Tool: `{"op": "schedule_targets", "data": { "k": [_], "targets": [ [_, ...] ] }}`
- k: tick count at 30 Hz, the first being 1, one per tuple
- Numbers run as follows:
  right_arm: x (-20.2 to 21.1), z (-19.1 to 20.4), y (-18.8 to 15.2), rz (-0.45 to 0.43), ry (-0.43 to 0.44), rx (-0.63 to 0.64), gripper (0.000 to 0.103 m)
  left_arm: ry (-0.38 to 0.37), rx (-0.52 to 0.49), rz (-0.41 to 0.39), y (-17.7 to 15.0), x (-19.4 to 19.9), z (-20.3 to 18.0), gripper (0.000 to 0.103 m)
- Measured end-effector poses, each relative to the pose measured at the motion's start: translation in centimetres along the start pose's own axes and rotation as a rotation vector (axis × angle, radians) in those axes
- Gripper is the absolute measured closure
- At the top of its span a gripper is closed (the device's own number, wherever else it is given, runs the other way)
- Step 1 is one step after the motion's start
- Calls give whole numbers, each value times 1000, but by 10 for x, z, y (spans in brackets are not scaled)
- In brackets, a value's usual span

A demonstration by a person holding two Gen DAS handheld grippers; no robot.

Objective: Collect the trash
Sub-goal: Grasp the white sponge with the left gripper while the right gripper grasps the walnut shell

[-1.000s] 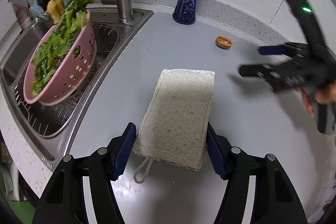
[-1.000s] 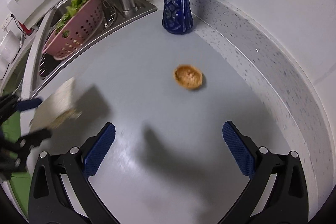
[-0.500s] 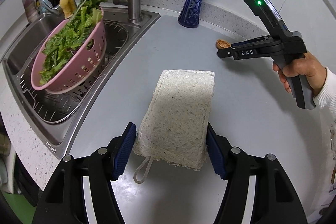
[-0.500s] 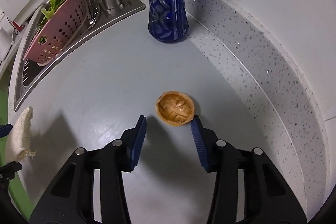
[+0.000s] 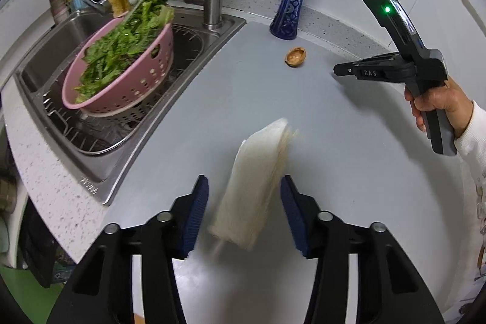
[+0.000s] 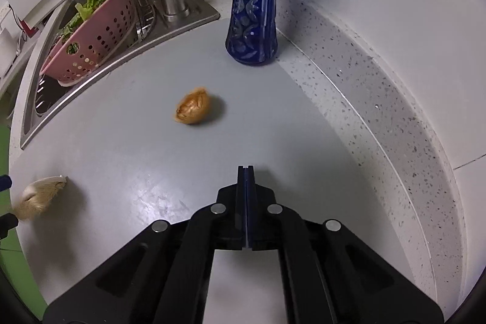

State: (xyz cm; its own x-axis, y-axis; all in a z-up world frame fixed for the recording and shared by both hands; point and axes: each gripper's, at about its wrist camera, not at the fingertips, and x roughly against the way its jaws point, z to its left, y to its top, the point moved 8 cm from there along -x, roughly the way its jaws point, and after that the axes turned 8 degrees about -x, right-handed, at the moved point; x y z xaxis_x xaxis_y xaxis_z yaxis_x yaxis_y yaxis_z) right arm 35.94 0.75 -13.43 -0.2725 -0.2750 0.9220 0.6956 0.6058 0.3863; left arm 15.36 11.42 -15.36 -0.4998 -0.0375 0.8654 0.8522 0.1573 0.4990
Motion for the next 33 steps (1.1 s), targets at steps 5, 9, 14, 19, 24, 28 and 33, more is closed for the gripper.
{"op": "schedule_targets", "data": {
  "k": [5,9,14,19,24,28,33],
  "targets": [
    [-4,15,3,0,13,1,103,13,21,3,-8,6,9,73],
    [-3,23,3,1,13,12,103,5,13,10,-9,4,8,73],
    [-3,24,7,-8,16,8,101,-11,3,20,-5,-3,3,72],
    [7,15,10,-76,23,-2,7,-17,35,30,-6,-9,5,6],
    [5,10,8,-61,10,0,5,-23,36,70,-14,-20,-1,6],
    [2,11,6,-53,18,3,5,-20,27,76,-15,-29,-7,6],
    [-1,15,4,-48,28,-5,5,-20,5,86,-16,-42,-13,6]
  ]
}}
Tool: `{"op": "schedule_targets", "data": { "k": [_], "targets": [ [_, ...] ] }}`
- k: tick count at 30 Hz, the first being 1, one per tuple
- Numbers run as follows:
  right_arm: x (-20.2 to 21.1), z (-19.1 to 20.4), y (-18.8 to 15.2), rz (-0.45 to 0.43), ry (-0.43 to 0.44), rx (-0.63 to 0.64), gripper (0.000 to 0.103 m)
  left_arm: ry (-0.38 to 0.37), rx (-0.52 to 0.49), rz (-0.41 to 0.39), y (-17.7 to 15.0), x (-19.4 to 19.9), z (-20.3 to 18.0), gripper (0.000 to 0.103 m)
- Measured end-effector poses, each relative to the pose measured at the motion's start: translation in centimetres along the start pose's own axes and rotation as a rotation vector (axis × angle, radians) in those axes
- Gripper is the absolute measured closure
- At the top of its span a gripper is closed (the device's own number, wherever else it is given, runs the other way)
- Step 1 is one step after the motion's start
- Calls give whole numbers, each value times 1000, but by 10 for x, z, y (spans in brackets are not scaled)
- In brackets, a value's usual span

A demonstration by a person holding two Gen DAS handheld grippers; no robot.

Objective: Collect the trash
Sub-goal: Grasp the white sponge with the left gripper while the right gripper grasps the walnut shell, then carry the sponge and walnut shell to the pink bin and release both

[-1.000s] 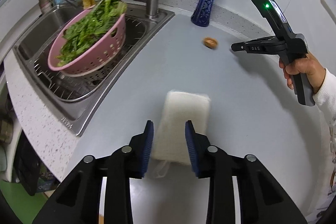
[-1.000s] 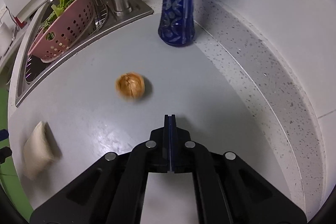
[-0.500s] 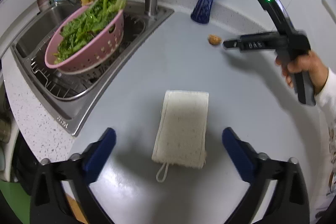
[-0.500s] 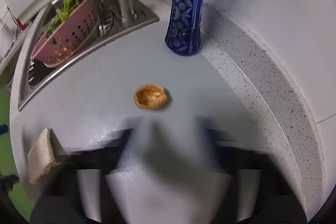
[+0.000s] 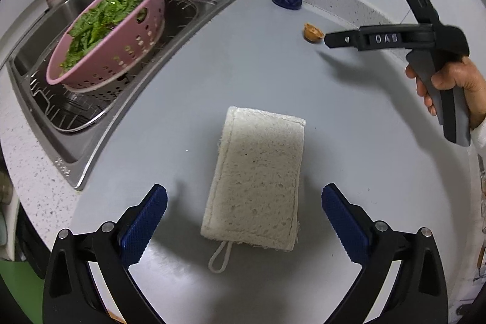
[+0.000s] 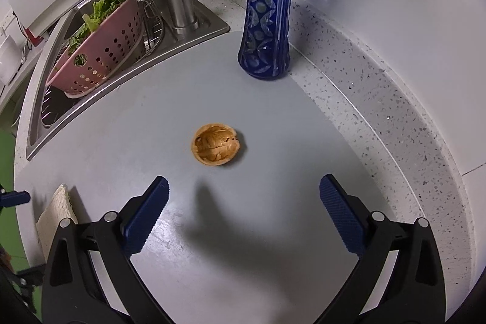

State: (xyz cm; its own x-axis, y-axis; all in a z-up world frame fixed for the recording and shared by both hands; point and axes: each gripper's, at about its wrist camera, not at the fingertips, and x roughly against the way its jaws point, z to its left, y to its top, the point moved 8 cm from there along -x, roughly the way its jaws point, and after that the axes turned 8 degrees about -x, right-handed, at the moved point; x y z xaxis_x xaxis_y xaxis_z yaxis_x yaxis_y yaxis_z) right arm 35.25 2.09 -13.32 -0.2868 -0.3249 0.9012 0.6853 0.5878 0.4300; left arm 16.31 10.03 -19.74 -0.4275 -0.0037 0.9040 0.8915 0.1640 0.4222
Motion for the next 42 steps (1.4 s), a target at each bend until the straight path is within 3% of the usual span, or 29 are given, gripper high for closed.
{"op": "schedule_targets", "data": {
  "k": [5,6,8,10,19,24,27,34,42],
  "targets": [
    [-1,0,0,-1,4,0,5,12,-51,14,-3,-16,-10,11],
    [0,-1,0,-1,5,0,5,19,-54,20,-5,-18,-10,27],
    [-2,1,2,0,9,-1,5,45,-55,11,-4,-16,-8,41],
    [-4,3,4,1,11,0,5,6,-22,-2,-2,-12,-4,42],
    [-22,20,13,17,27,22,8,0,5,-61,10,11,5,42],
    [-32,31,16,45,21,45,39,-8,17,-67,9,15,9,42],
    [-30,35,18,32,15,50,67,-9,26,-70,8,17,13,42],
    [-9,43,14,11,1,81,67,-4,42,-83,2,32,21,42],
    [61,91,-17,-16,45,151,67,35,83,-120,-26,91,38,42]
  ]
}}
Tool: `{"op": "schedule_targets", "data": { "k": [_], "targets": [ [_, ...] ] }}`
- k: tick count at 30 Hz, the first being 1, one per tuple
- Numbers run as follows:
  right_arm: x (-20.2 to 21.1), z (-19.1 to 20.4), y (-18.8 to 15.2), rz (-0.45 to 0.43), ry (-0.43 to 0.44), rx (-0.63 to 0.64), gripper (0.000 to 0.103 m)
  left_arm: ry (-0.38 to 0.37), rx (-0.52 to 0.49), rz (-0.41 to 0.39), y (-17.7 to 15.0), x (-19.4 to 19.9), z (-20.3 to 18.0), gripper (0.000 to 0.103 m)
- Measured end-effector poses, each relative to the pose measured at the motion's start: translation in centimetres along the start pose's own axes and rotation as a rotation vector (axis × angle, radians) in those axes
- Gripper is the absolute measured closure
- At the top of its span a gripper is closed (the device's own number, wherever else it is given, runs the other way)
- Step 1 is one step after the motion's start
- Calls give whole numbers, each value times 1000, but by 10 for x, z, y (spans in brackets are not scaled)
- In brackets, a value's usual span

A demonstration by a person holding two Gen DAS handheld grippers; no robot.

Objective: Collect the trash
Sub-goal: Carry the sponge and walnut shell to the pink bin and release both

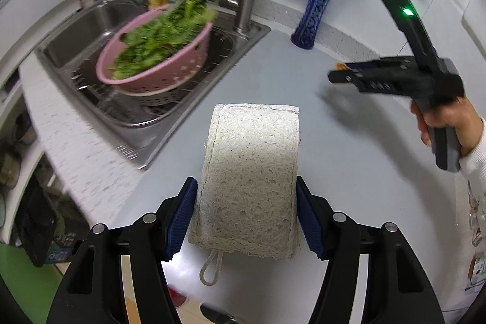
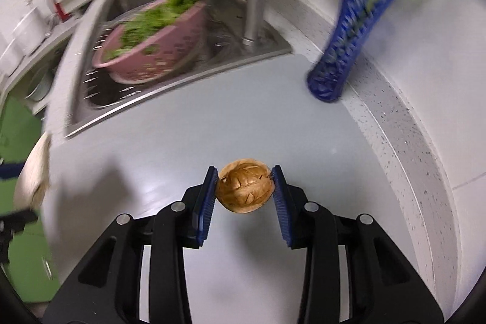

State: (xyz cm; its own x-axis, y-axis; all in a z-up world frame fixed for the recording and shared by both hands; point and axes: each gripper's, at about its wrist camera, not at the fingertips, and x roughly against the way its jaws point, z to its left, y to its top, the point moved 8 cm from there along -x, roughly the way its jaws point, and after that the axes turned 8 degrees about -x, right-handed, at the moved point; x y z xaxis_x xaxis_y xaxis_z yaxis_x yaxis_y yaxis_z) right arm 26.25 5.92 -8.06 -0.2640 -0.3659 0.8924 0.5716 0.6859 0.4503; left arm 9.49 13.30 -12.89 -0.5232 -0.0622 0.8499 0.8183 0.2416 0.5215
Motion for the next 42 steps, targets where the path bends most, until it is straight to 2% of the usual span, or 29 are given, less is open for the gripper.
{"op": "schedule_targets", "data": {
  "k": [6,12,17,22,24,29,33,38,39,40,41,42],
  "targets": [
    [57,69,-25,-49,62,101,67,53,57,-34,-40,58,24,42],
    [102,180,-81,-36,224,255,67,116,142,-42,-102,109,50,42],
    [111,273,-125,1,346,370,67,174,245,-25,-169,141,78,42],
    [83,347,-153,68,403,452,67,219,369,21,-244,143,116,42],
    [62,368,-165,91,406,482,67,237,403,48,-275,129,132,42],
    [-43,417,-212,181,429,513,67,244,477,99,-352,56,172,42],
    [-128,435,-260,224,410,538,67,228,531,131,-417,-28,202,42],
    [-199,441,-303,252,383,555,67,186,594,122,-467,-98,225,41],
    [-209,441,-309,257,380,557,67,183,612,129,-478,-110,231,38],
    [-217,441,-314,261,375,559,67,191,622,136,-484,-117,235,16],
    [-223,442,-316,264,372,561,67,195,631,135,-489,-121,237,7],
    [-228,442,-319,267,368,563,67,199,639,124,-494,-124,241,6]
  ]
}}
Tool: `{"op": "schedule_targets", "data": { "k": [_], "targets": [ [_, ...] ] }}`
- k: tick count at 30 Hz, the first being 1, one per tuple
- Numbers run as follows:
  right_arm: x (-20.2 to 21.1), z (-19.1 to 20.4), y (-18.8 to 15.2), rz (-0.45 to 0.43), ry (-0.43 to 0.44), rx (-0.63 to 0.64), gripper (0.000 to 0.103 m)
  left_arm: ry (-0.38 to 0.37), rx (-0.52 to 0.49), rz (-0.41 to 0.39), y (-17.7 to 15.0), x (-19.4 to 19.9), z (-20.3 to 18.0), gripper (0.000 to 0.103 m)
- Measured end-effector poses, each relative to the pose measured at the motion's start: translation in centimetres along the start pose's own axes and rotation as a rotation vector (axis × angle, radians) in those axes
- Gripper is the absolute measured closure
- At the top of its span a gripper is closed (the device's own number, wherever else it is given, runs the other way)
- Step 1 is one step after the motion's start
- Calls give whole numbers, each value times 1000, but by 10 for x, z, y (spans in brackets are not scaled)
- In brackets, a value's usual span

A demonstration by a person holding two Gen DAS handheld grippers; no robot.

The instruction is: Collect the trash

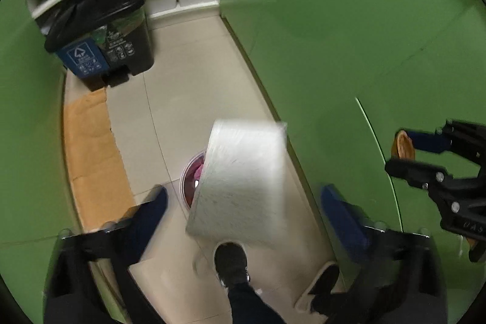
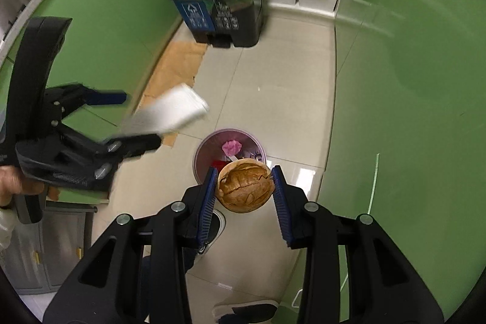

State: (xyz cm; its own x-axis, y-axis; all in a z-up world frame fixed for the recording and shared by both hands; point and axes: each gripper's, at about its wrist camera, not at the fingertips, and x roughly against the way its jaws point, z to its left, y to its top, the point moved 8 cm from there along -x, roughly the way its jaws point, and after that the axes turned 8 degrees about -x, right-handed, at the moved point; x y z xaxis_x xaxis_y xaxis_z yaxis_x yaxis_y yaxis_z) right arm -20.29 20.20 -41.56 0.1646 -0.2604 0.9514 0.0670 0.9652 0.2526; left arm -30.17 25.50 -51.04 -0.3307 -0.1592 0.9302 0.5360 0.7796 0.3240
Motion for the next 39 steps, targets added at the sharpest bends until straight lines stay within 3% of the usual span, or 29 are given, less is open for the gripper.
{"op": "schedule_targets", "data": {
  "k": [15,17,18,24,31,39],
  "targets": [
    [-72,58,13,45,67,84,66,63,157,-78,-24,18,72,6],
    [-80,64,17,42,57,86,28,76,167,-85,-28,22,81,6],
    [-82,67,18,35,60,84,4,82,169,-88,-29,23,84,6],
    [-83,66,18,43,37,62,3,91,167,-89,-29,32,89,6],
    [-35,47,19,19,-10,2,3,80,130,-97,-17,64,65,6],
    [110,26,21,-78,-30,-99,3,44,43,-138,24,171,-8,6]
  ]
}}
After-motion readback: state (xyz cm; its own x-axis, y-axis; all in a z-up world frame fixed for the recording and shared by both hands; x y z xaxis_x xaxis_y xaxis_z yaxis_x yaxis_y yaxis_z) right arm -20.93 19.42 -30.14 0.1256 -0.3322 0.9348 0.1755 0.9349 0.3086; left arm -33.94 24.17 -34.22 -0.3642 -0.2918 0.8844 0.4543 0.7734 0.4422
